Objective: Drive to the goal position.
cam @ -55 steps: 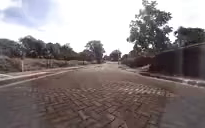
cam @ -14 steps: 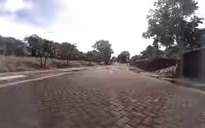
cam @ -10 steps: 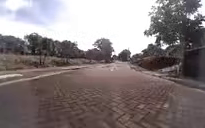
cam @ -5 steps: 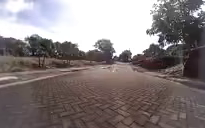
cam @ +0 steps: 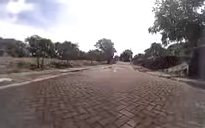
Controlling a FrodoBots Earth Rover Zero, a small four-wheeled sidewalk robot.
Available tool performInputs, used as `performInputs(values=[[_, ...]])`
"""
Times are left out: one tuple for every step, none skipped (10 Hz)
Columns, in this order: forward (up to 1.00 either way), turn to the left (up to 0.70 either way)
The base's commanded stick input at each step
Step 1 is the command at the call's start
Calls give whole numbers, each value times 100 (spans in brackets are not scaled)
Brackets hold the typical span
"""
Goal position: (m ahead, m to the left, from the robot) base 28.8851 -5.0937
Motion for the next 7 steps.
performInputs(values=[[70,0],[70,0],[70,0],[70,0],[70,0],[70,0],[70,0]])
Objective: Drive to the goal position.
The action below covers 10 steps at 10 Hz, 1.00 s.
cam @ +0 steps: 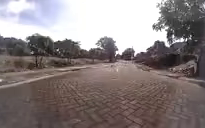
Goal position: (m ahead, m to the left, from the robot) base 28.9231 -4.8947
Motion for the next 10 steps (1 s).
performInputs(values=[[70,0],[70,0],[70,0],[70,0],[70,0],[70,0],[70,0],[70,0],[70,0],[70,0]])
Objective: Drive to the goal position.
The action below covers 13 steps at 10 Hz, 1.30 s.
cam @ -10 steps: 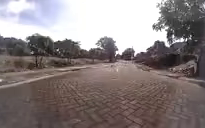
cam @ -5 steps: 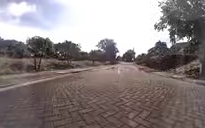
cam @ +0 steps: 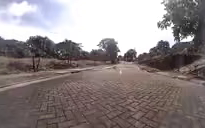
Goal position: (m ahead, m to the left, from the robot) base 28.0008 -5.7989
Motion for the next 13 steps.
performInputs(values=[[70,0],[70,0],[70,0],[70,0],[70,0],[70,0],[70,0],[70,0],[70,0],[70,0],[70,0],[70,0],[70,0]])
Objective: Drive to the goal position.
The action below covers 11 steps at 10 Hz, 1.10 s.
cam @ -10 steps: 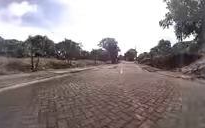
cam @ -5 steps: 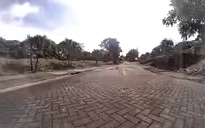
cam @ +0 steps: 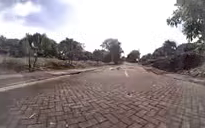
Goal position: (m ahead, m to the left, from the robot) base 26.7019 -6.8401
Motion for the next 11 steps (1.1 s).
performInputs(values=[[70,0],[70,0],[70,0],[70,0],[70,0],[70,0],[70,0],[70,0],[70,-25],[70,-26],[70,-4]])
